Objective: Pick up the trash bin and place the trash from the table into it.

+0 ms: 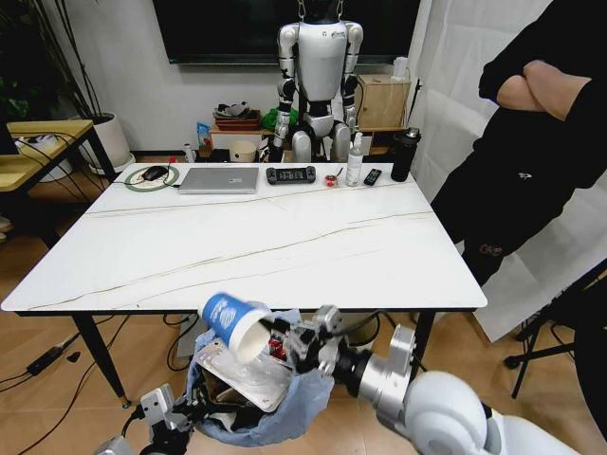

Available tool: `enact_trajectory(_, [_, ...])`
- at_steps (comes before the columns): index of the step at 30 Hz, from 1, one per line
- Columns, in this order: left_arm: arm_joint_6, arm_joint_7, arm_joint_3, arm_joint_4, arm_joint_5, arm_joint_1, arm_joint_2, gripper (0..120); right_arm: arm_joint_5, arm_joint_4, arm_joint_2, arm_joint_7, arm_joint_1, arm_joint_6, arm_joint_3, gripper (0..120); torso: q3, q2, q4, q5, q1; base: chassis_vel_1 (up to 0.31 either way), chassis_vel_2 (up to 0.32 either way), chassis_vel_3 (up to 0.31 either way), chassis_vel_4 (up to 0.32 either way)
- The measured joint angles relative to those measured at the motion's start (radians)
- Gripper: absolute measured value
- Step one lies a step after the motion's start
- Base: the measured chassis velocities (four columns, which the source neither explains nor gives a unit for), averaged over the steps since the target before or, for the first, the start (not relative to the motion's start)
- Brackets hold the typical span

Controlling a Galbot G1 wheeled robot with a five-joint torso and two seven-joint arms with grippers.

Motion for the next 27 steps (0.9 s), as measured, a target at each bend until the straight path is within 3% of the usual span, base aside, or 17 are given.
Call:
enact_trajectory(7, [0.0,0.0,0.002,-0.004,0.005,0.002,-0.004,0,-0.057,-0.038,0.001,0.004,-0.013,0.001,-0.003,1,0.0,0.0,0.0,-0.0001,0.0,0.0,0.0,0.0,0.0])
enact_trajectory(19, [0.0,0.001,0.007,0.003,0.004,-0.01,-0.002,0,-0.108,-0.021,-0.06,0.012,-0.063,0.015,0.048,49,0.0,0.0,-0.0001,0.0,0.0,0.0,0.0,0.0,0.0])
enact_trajectory(27, [0.0,0.001,0.018,0.02,-0.001,-0.022,0.004,0,-0.127,0.006,-0.107,0.038,-0.112,0.022,0.095,72,0.0,0.0,0.0,0.0,0.0,0.0,0.0,0.0,0.0])
